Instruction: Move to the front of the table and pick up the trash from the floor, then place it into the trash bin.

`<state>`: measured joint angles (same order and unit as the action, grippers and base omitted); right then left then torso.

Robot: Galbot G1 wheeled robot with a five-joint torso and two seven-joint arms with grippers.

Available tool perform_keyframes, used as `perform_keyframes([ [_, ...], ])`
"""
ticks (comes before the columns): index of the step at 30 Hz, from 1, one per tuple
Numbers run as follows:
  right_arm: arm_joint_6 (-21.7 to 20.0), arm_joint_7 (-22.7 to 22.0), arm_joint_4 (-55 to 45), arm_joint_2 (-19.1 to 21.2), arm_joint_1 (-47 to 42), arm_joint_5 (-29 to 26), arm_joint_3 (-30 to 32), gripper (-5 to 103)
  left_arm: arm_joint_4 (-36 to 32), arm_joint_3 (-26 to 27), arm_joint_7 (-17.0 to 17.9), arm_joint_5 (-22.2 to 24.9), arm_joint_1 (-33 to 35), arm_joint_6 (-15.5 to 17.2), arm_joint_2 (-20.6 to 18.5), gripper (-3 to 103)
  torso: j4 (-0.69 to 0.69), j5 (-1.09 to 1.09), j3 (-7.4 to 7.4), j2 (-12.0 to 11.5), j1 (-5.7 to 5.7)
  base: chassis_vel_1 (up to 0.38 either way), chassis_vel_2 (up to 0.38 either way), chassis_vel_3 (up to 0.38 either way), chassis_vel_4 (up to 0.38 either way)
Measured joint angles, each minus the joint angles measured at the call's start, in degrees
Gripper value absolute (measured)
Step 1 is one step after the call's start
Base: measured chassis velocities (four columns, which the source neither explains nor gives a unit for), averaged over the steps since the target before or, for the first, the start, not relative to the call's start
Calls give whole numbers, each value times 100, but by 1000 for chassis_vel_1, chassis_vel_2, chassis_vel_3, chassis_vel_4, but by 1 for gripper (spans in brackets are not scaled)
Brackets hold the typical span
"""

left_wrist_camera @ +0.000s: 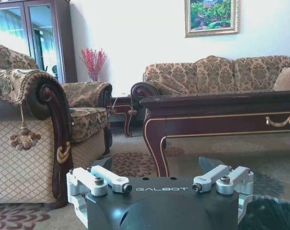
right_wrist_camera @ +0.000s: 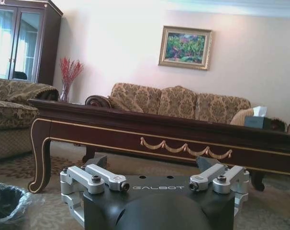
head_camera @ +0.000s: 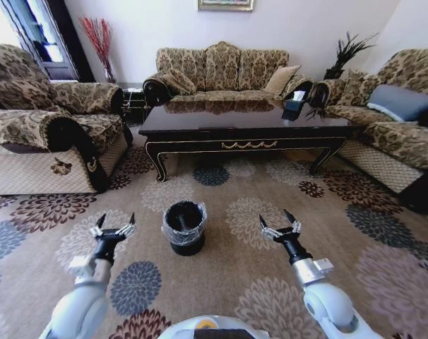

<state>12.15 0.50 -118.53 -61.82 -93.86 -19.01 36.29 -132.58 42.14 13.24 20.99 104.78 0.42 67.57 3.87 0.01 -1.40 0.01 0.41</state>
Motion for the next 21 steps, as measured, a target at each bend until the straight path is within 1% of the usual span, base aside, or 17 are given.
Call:
perform_keyframes([
  [1,35,72,31,-37,0,7,53,100,-14,32,-62,-71,97,-91,44,100,0,0,0,0,0,0,0,0,0],
  [2,113,296,94,-121,-55,-42,216,100,-39,125,-271,-263,377,-390,171,100,0,2,0,-1,0,0,0,0,0],
  [3,139,385,110,-139,-102,-92,272,100,-39,159,-356,-316,495,-514,225,100,-1,1,0,-1,0,0,0,0,0],
  [4,139,385,110,-139,-102,-92,272,100,-39,159,-356,-316,495,-514,225,100,-1,1,0,-1,0,0,0,0,0],
  [6,178,601,140,-156,-232,-182,405,100,-27,221,-506,-397,683,-743,325,100,0,0,0,-1,0,0,0,0,0],
  [7,203,724,181,-163,-341,-224,574,100,46,281,-620,-462,814,-990,450,100,1,0,0,-1,0,0,0,0,0],
  [8,208,742,206,-167,-366,-260,639,100,77,297,-654,-467,853,-1074,502,100,1,-1,0,-1,0,0,0,0,0],
  [9,208,742,206,-167,-366,-260,639,100,77,297,-654,-467,853,-1074,502,100,1,-1,0,-1,0,0,0,0,0],
  [12,250,769,348,-115,-404,-406,901,100,137,306,-723,-431,934,-1254,625,100,-1,0,0,-1,0,0,0,0,0],
  [17,351,829,465,22,-482,-516,1086,100,138,170,-731,-442,859,-1280,585,100,1,-1,0,-1,0,0,0,0,0],
  [21,426,845,569,35,-447,-597,1070,100,133,45,-731,-484,793,-1276,560,100,0,0,0,-1,0,0,0,0,0],
])
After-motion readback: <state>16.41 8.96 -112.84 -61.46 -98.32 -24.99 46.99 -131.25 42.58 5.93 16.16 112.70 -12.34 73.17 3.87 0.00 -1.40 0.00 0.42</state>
